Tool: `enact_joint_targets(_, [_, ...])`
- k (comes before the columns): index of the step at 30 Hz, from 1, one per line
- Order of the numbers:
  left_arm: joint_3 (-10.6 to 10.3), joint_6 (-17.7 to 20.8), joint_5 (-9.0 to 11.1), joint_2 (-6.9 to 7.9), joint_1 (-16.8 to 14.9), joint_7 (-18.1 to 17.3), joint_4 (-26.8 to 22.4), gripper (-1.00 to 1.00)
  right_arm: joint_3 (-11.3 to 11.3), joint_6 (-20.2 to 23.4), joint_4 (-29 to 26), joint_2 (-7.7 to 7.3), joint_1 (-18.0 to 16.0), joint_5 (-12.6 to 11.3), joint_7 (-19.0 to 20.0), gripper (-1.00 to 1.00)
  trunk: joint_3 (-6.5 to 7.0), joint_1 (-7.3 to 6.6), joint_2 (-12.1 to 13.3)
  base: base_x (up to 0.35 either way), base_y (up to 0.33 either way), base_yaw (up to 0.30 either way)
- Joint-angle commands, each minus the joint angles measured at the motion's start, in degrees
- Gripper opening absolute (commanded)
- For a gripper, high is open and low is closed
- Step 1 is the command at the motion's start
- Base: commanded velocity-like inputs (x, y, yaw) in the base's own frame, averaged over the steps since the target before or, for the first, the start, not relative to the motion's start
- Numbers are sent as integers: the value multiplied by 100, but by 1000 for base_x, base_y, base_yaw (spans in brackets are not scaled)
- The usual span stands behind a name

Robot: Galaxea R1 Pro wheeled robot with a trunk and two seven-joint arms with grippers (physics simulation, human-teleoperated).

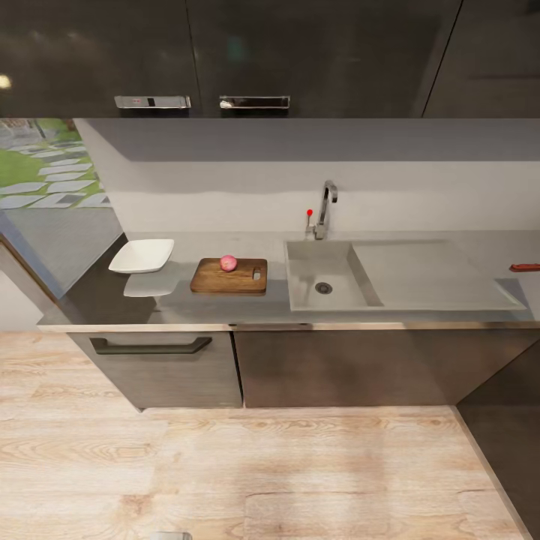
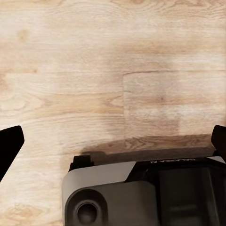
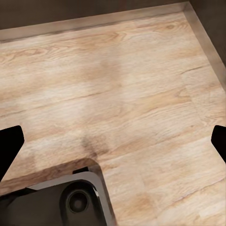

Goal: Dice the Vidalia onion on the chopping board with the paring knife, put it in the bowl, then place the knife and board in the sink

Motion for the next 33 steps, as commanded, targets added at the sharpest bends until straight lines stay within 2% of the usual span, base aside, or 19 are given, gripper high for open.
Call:
enact_joint_targets(1, [-49, -24, 48, 5, -6, 23, -5, 100, -8, -10, -6, 5, 2, -14, 4, 100, -9, 3, -10, 0, 0, 0])
enact_joint_targets(8, [-49, -23, 54, -1, -6, 28, 2, 100, -8, 3, 120, 6, 2, 8, -5, 100, -9, 3, -10, 0, 0, 0])
enact_joint_targets(13, [-37, -18, 63, -29, -6, 46, 133, 100, -9, 13, 917, 7, 3, 7, -12, 100, -9, 3, -10, 0, 0, 0])
enact_joint_targets(18, [-16, -22, 68, -165, -6, 49, 381, 100, -2, 17, 1399, 40, 2, -4, -6, 100, -9, 3, -10, 0, 0, 0])
enact_joint_targets(33, [-5, -25, 74, -215, -6, 49, 480, 100, 1, 28, 1673, 57, 5, -9, 7, 100, -9, 3, -10, 0, 0, 0])
